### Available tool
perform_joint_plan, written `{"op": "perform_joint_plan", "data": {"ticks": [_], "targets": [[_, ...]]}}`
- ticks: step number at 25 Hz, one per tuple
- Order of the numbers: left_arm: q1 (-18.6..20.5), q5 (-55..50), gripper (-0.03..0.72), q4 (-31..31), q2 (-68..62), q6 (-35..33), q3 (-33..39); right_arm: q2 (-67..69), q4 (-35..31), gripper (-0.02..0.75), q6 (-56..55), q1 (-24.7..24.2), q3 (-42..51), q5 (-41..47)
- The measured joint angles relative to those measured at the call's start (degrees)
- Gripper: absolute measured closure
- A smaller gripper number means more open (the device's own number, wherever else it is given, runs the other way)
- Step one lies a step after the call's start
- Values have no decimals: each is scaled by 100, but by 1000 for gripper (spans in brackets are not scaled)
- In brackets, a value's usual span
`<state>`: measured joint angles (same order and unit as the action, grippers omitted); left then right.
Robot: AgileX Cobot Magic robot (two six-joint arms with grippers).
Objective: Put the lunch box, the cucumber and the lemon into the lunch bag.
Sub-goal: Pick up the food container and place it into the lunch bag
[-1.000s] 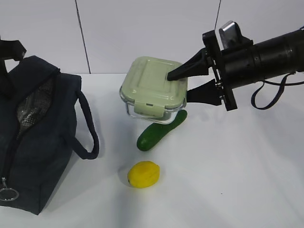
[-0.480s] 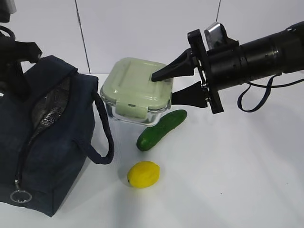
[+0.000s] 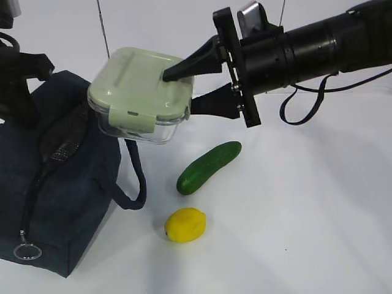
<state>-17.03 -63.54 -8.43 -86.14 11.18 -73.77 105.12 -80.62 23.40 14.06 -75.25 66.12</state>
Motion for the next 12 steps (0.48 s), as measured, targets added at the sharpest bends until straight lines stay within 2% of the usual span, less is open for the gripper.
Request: {"op": "perform_joint_plan", "data": {"ticks": [12], "targets": [[0,104,694,11,0,9,0,0,32,325,-220,196,-116,-57]]}}
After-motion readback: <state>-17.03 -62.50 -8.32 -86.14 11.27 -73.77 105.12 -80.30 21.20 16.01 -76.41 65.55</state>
